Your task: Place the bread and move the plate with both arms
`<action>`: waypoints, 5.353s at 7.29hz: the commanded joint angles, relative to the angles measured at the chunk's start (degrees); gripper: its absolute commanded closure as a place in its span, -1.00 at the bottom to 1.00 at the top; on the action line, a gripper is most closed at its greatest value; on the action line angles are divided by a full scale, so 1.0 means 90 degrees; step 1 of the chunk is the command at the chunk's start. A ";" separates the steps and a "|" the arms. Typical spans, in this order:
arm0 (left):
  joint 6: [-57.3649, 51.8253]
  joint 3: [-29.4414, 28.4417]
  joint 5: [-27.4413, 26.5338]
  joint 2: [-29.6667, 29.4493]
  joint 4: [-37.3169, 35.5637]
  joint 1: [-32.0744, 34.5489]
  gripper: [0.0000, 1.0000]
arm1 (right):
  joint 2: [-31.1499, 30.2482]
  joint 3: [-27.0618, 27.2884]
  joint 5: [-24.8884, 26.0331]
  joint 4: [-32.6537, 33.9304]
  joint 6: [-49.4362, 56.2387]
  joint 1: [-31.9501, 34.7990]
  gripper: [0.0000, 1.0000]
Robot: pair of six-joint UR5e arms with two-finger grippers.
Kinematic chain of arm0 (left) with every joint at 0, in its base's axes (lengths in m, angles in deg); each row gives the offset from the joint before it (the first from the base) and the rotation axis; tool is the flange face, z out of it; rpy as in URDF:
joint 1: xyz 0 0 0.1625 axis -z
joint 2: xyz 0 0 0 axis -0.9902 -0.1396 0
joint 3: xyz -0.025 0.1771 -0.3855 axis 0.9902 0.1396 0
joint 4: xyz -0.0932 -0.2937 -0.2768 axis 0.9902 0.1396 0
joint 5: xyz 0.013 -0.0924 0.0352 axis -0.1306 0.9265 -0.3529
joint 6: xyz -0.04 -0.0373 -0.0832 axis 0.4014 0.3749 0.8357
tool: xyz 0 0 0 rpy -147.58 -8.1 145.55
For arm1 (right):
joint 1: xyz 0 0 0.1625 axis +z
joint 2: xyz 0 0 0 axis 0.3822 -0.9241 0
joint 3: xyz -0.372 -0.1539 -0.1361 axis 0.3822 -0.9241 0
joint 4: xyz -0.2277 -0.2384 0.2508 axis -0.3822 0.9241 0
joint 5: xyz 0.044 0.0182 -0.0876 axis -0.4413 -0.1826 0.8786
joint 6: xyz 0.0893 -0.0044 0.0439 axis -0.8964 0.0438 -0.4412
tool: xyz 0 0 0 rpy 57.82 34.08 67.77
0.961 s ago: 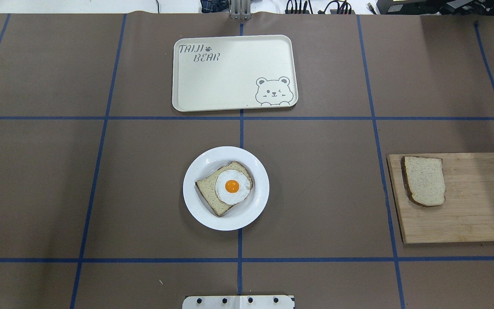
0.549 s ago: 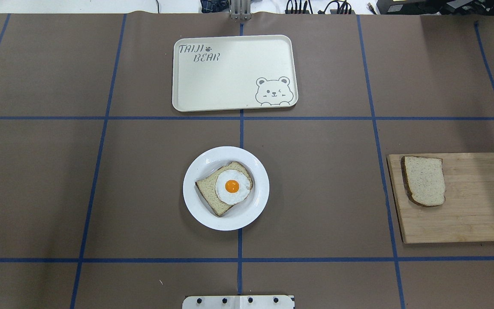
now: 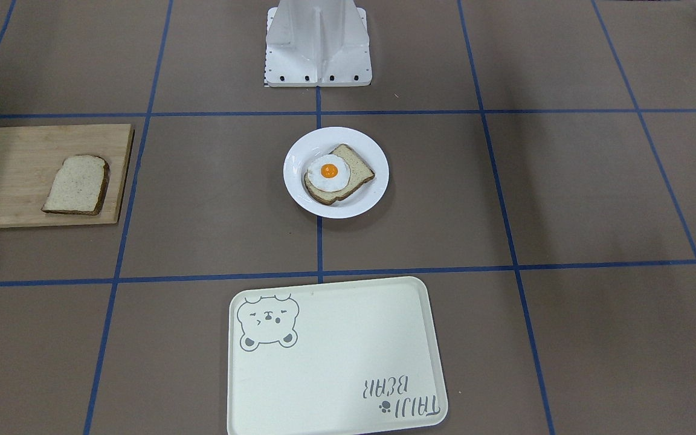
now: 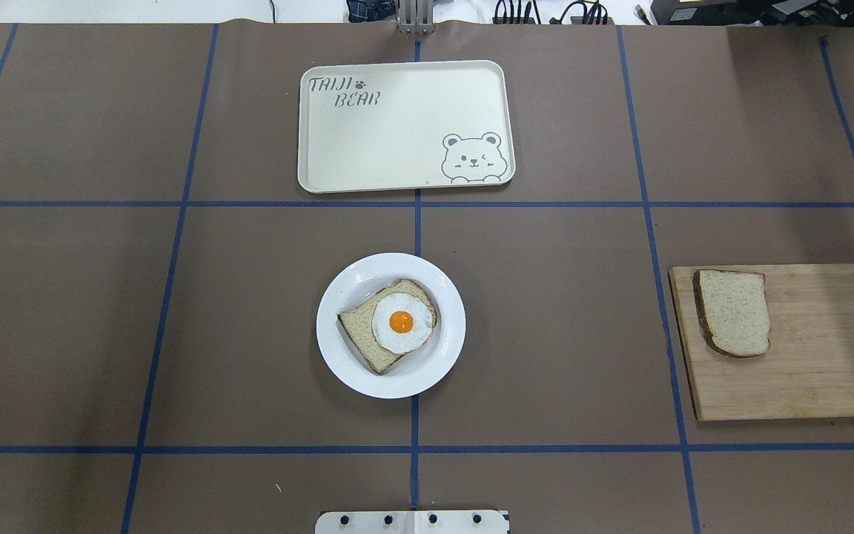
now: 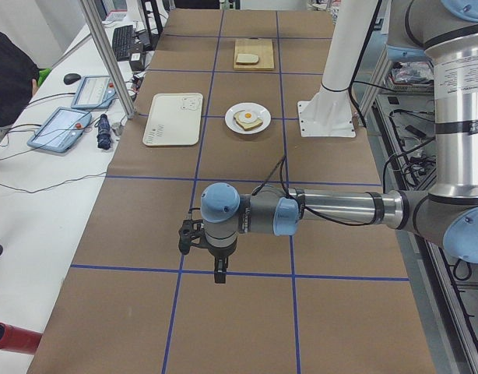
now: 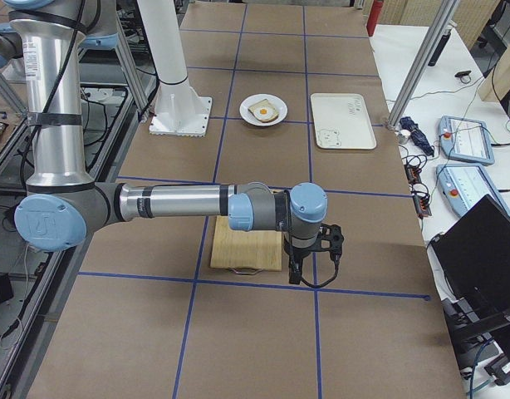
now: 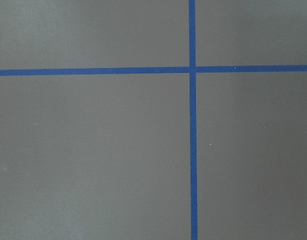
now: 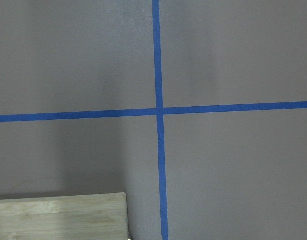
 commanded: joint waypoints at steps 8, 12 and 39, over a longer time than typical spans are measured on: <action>-0.0029 -0.0383 0.0024 -0.0507 0.0724 -0.0024 -0.97 | 0.0303 0.0149 0.0012 -0.0009 -0.0028 -0.0204 -1.00; 0.0009 -0.0442 -0.0084 -0.0656 0.1084 -0.0083 -0.98 | 0.0351 0.0342 -0.0085 -0.0019 -0.0076 -0.0439 -1.00; 0.4140 -0.0471 0.0101 -0.0675 0.3078 -0.1001 -0.97 | -0.0879 -0.0271 -0.0134 -0.6064 -0.5946 -0.3936 0.73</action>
